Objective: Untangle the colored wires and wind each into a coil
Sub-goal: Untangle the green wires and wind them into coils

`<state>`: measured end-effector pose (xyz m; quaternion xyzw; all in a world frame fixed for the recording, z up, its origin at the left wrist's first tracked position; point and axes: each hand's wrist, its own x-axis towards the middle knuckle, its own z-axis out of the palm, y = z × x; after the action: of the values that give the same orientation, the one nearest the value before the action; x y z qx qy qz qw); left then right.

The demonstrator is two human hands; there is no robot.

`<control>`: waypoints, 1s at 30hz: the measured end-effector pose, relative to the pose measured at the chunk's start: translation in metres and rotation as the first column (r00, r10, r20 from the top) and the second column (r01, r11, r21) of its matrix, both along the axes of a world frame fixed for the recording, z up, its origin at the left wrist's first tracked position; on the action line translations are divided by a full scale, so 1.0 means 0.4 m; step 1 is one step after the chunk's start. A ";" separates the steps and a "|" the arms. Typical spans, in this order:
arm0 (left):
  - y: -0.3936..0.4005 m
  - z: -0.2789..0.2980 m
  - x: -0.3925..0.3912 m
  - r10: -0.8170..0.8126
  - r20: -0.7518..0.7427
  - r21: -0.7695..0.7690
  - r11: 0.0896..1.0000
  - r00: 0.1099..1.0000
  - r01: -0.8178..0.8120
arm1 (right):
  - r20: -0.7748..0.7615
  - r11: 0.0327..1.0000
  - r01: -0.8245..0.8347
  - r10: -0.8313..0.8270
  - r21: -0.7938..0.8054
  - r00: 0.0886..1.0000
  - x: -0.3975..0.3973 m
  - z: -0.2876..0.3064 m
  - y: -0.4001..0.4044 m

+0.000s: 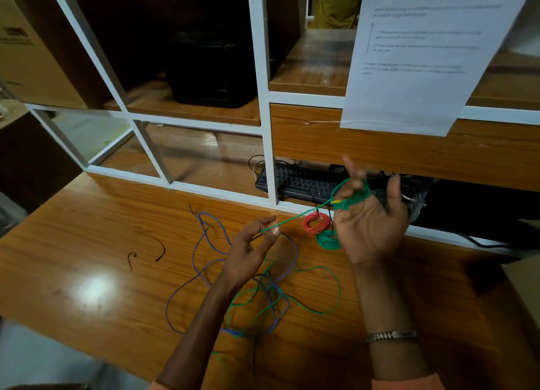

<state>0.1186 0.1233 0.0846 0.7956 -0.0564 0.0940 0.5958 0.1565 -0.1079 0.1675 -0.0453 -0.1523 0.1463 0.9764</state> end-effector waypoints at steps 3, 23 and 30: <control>-0.015 0.000 0.001 -0.025 0.042 0.053 0.998 0.999 0.023 | -0.052 0.805 0.234 -0.311 -0.545 0.949 0.008 0.014 0.014; 0.067 0.007 0.051 0.092 0.029 0.218 0.971 0.995 -0.097 | -0.018 -0.450 0.055 0.155 -0.891 0.988 -0.011 -0.099 0.089; 0.084 0.056 0.079 0.130 -0.039 0.102 0.987 0.991 -0.125 | -0.006 -0.311 0.059 0.203 -0.949 0.979 -0.029 -0.031 0.075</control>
<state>0.1501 0.1568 0.1070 0.8282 0.0038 0.1109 0.5494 0.1450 -0.0779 0.1552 -0.8168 -0.0525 0.2649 0.5098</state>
